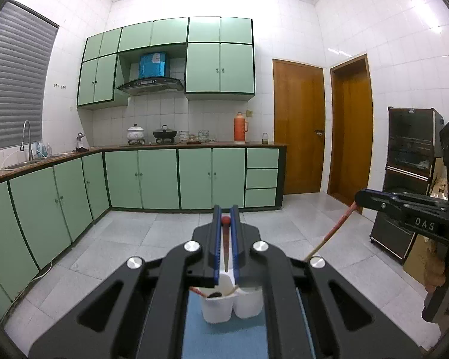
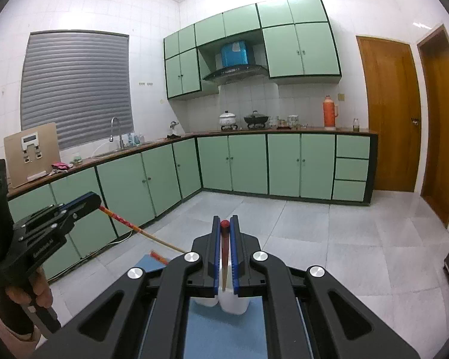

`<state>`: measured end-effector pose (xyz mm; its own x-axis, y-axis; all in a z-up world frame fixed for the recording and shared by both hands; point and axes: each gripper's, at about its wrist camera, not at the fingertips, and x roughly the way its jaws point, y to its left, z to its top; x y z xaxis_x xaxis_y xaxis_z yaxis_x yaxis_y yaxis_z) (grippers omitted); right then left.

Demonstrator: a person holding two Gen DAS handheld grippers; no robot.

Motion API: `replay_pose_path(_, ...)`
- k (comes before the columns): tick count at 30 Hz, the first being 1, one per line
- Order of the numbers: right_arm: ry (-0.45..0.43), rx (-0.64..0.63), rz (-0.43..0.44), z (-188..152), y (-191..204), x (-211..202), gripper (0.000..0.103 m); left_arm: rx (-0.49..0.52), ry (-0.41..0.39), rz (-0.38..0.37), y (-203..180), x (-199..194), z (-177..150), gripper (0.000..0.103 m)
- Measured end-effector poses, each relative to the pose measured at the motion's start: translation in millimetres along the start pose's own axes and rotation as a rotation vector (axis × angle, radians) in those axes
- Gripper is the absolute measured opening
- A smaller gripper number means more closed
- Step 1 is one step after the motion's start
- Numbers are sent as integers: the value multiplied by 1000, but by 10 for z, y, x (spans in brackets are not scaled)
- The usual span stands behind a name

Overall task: Organize utensils
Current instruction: 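Lift both red-patterned chopsticks with both tools and lower them into the white holder, then open both tools over the holder to release the chopsticks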

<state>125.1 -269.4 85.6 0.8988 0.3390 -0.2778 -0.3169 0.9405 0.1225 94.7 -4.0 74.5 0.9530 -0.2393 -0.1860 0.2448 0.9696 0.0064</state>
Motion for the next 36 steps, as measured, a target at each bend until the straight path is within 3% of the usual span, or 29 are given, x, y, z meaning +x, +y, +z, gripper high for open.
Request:
replay_pose_path(17,12,5,24,280,-145,827,6,15,146,-3,98,853,-269,5)
replay_pose_path(29,149,25,36,-192,-173,1418,6,3,223,-19,173,1296,-519,5)
replay_pose_path(36,237,33,55,-514,-141,1581,8,-31,311,-50,236,1498,-785,7)
